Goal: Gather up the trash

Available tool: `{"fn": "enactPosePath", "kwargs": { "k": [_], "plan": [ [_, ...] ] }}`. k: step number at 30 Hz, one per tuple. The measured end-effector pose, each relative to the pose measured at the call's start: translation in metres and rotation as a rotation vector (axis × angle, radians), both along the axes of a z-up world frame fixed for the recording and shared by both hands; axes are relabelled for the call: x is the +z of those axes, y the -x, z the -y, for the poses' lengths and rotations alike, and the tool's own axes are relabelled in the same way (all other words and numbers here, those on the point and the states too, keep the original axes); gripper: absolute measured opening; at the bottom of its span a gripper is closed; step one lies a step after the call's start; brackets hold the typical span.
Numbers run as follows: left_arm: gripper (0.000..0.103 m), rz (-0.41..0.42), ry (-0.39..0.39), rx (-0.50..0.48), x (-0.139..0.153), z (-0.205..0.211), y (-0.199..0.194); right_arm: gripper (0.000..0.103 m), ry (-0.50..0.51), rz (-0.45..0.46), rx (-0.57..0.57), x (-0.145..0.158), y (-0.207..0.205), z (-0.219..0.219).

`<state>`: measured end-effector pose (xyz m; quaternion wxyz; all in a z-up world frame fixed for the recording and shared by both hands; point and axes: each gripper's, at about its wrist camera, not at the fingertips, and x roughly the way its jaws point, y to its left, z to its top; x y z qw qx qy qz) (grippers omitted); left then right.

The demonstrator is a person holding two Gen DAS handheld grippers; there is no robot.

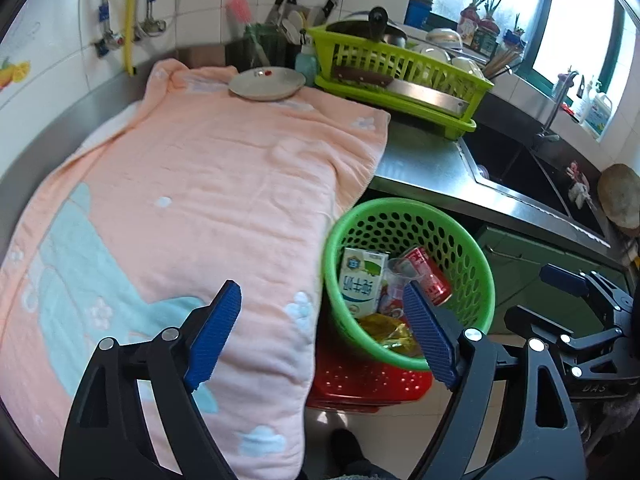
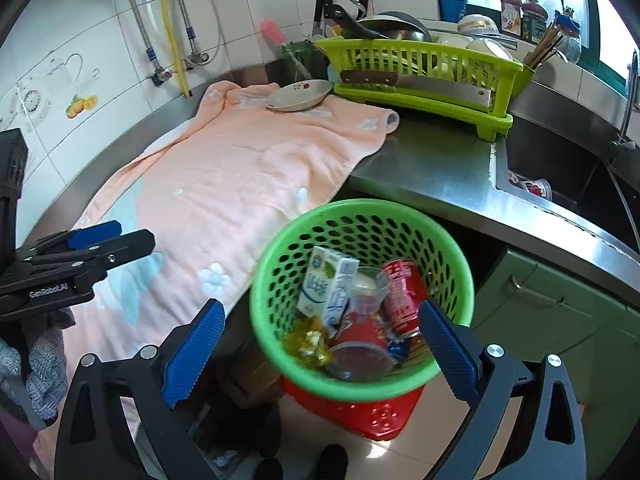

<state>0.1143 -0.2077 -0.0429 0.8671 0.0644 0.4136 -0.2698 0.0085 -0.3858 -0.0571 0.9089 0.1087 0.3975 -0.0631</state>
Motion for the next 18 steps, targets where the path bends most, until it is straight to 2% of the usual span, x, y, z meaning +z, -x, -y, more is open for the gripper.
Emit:
{"fn": "enactPosePath", "kwargs": {
  "k": [6, 15, 18],
  "plan": [
    [0.096, 0.050, -0.018, 0.026, 0.017, -0.037, 0.012, 0.094, 0.001, 0.003, -0.026, 0.008, 0.007, -0.030],
    [0.098, 0.117, -0.050, 0.073, 0.032, -0.081, 0.020, 0.094, -0.009, 0.026, -0.080, 0.023, 0.016, -0.056],
    [0.098, 0.113, -0.030, 0.087, 0.035, -0.094, 0.020, 0.094, -0.003, 0.034, -0.098, 0.027, 0.020, -0.063]
  ]
}}
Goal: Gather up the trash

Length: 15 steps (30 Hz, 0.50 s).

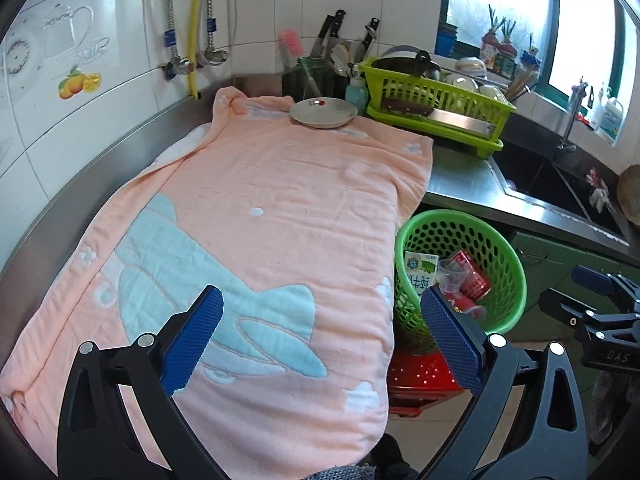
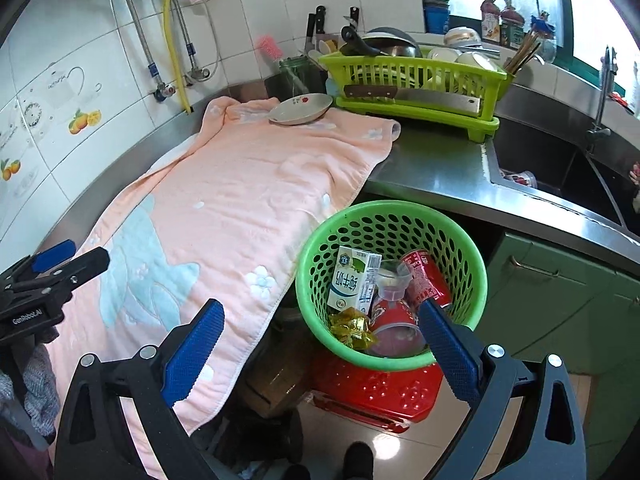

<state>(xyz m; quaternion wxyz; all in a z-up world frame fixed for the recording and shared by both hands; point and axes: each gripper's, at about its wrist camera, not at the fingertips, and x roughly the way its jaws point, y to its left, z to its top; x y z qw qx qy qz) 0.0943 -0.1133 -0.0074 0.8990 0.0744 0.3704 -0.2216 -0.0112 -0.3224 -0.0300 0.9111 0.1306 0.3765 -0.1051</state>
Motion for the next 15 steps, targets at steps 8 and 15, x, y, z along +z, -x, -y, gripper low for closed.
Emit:
{"fn": "enactPosePath", "kwargs": {
  "k": [8, 15],
  "plan": [
    [0.098, 0.008, 0.009, -0.004, 0.005, -0.018, -0.004, 0.094, 0.000, 0.013, -0.038, 0.007, 0.006, -0.015],
    [0.098, 0.003, 0.011, 0.000, 0.005, -0.027, -0.008, 0.094, 0.007, 0.005, -0.046, 0.008, 0.007, -0.026]
  ]
}}
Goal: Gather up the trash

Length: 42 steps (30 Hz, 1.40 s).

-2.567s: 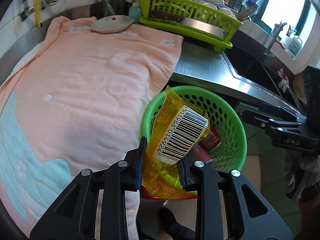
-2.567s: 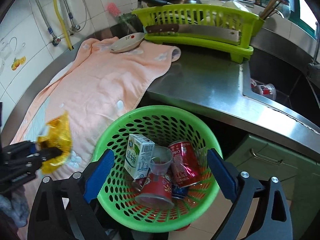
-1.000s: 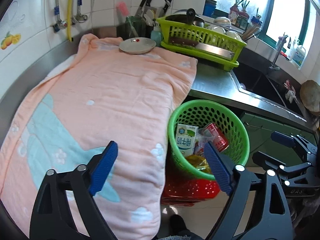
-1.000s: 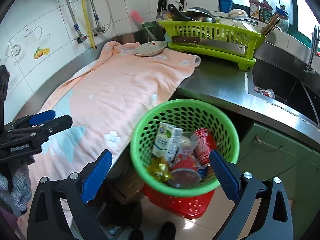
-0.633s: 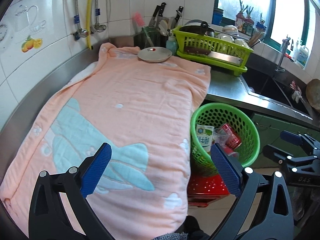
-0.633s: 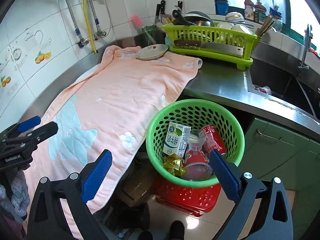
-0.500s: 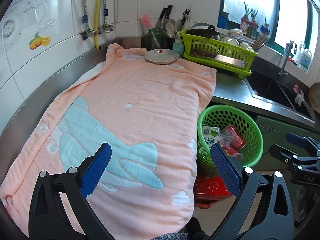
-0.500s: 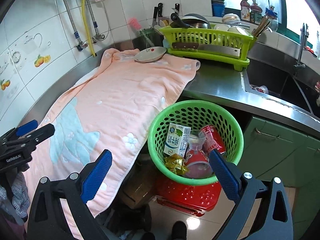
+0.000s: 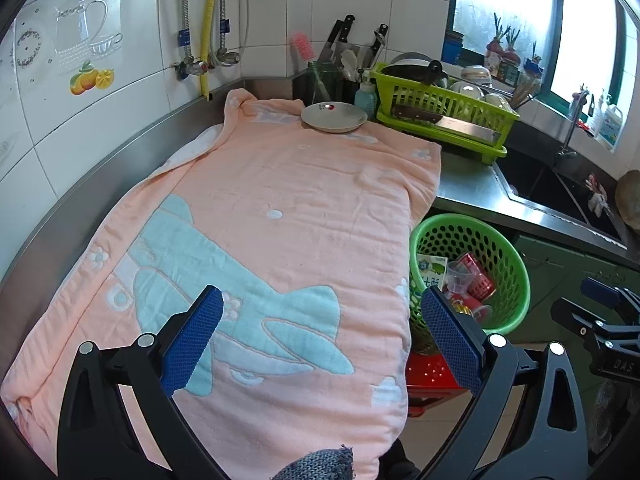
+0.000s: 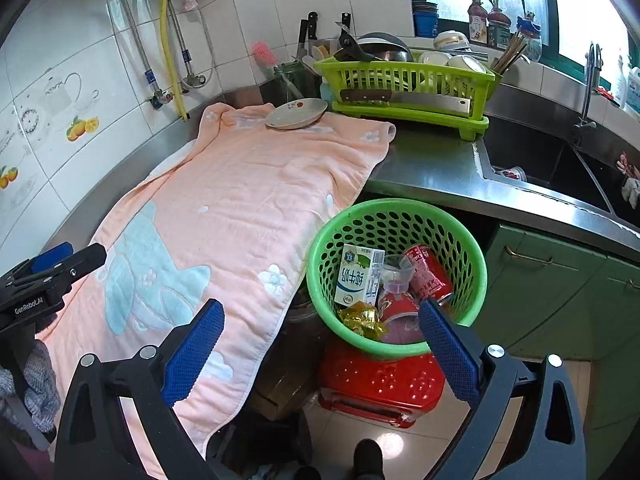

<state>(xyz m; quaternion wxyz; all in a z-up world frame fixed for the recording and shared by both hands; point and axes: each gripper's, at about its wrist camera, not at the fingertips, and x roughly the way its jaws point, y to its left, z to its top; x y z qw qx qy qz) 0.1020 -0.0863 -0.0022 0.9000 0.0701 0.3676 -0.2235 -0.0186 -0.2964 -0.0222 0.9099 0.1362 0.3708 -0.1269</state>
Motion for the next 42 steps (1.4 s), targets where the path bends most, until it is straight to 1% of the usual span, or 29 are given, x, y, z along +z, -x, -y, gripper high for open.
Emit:
{"fn": "enactPosePath", "kwargs": {
  "k": [7, 13, 25, 42],
  "plan": [
    [0.098, 0.001, 0.008, 0.026, 0.001, -0.006, 0.002, 0.094, 0.020, -0.009, 0.028, 0.001, -0.004, -0.009],
    [0.098, 0.042, -0.005, 0.039, 0.009, -0.010, 0.007, 0.094, 0.022, 0.003, 0.024, 0.004, -0.004, -0.010],
    [0.098, 0.077, -0.032, 0.017, 0.010, -0.003, 0.017, 0.094, 0.010, 0.012, -0.021, 0.007, 0.005, -0.003],
    [0.098, 0.093, -0.035, 0.021, 0.013, -0.003, 0.021, 0.094, 0.004, 0.020, -0.023, 0.009, 0.006, -0.006]
  ]
}}
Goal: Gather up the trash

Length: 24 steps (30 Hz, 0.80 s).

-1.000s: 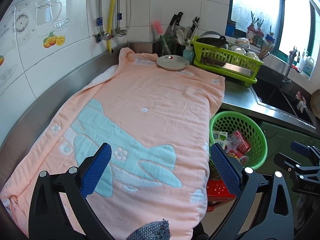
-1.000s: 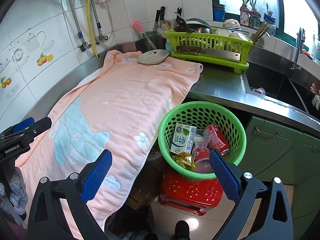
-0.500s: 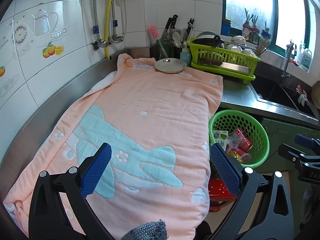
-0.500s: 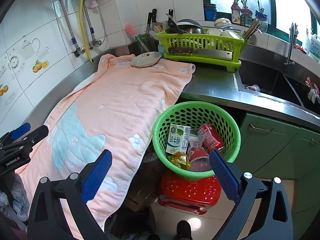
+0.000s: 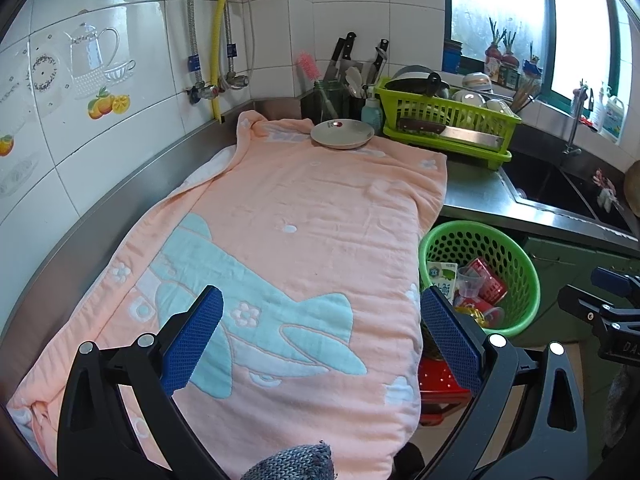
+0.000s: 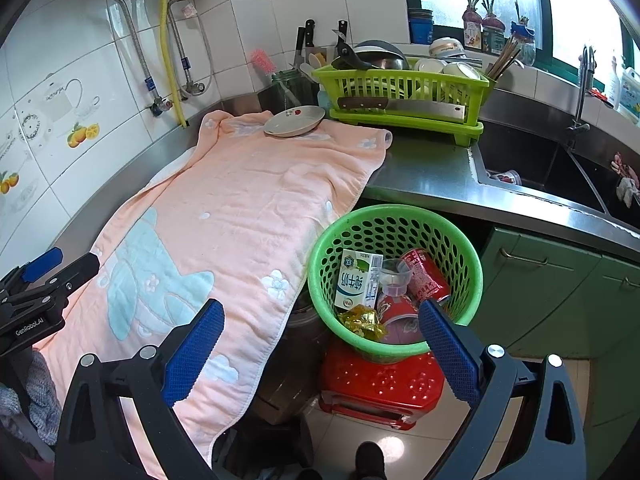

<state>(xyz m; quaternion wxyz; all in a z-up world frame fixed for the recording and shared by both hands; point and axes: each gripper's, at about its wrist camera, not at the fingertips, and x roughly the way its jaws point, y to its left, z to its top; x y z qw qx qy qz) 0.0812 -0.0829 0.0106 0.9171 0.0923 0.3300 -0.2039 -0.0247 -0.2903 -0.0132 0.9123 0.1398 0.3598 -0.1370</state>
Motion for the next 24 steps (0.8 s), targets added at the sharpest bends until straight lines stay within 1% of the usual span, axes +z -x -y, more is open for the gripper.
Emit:
{"fn": "enactPosePath", "kwargs": {
  "k": [24],
  "plan": [
    [0.098, 0.039, -0.006, -0.003, 0.0050, 0.0005, 0.0011, 0.094, -0.003, 0.004, -0.006, 0.0010, -0.0030, -0.0014]
  ]
}}
